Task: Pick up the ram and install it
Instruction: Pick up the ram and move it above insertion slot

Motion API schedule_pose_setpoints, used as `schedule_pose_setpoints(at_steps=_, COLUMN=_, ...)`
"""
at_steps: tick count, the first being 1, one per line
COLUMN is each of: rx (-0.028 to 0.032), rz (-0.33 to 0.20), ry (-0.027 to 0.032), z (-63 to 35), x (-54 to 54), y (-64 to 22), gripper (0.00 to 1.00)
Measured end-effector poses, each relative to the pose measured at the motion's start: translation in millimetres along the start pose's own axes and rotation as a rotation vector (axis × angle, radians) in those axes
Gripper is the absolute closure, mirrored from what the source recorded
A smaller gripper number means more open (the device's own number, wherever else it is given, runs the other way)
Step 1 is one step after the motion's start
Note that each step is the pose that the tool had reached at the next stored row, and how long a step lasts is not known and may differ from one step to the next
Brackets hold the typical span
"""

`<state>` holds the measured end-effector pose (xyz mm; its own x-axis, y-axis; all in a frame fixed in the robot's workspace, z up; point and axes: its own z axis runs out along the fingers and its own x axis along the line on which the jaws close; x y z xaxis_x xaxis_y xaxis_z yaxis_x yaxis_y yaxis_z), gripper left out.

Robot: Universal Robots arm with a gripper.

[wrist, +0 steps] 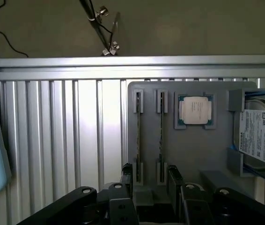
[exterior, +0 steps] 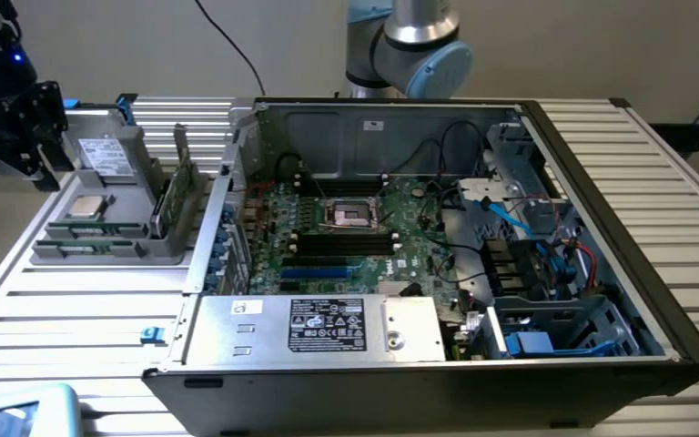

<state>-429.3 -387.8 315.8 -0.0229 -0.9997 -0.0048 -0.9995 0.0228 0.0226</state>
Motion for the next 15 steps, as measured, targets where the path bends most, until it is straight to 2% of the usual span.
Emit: schedule_pose_setpoints(at_steps=15, rx=0.0001, rz=0.007, ry=-0.0002, z=27.2, x=2.3, y=-7.4, gripper=0.57)
